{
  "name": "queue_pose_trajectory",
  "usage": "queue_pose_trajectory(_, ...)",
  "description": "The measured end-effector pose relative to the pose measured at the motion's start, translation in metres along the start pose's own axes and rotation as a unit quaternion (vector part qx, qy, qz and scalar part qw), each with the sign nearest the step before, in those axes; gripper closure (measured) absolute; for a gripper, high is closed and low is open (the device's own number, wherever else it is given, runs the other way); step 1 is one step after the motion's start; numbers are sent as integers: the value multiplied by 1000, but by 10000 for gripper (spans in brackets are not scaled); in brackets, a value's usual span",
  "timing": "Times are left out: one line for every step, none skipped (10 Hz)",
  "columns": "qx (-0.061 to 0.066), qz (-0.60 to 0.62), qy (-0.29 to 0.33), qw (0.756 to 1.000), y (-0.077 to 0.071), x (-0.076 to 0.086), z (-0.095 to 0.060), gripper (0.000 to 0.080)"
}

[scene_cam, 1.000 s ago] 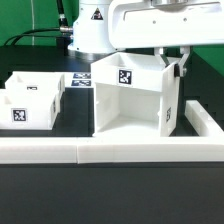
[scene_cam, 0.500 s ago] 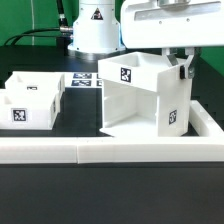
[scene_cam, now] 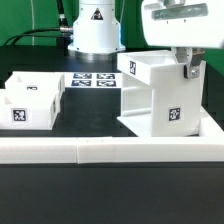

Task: Assemble drawer

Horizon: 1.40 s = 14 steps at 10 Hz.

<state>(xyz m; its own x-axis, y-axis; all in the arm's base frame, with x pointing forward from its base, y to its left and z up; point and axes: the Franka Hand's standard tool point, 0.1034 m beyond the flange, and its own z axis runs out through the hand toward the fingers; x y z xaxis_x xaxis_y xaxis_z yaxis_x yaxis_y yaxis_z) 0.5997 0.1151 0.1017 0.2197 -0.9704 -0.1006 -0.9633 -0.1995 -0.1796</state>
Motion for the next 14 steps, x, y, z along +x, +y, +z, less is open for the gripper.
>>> queue_pose_trajectory(0,68,-9,998,1,-1,3,754)
queue_pose_trajectory(2,126,-16,992,-2,-1,4,754)
queue_pose_trajectory(4,142,-17,990,-5,3,4,754)
queue_pose_trajectory(6,144,-17,989,-10,6,5,754)
queue_pose_trajectory(9,144,-17,989,-14,8,5,754)
queue_pose_trajectory(4,144,-18,989,-19,10,6,754)
queue_pose_trajectory(4,144,-19,989,-27,14,7,754)
queue_pose_trajectory(7,144,-19,989,-36,17,8,754)
queue_pose_trajectory(6,141,-20,990,-43,18,9,754)
queue_pose_trajectory(4,136,-22,990,-50,20,10,754)
queue_pose_trajectory(-5,132,-25,991,-51,20,11,754)
queue_pose_trajectory(-11,134,-27,991,-52,19,11,754)
queue_pose_trajectory(-14,134,-28,990,-52,13,11,754)
queue_pose_trajectory(-12,124,-28,992,-54,6,11,754)
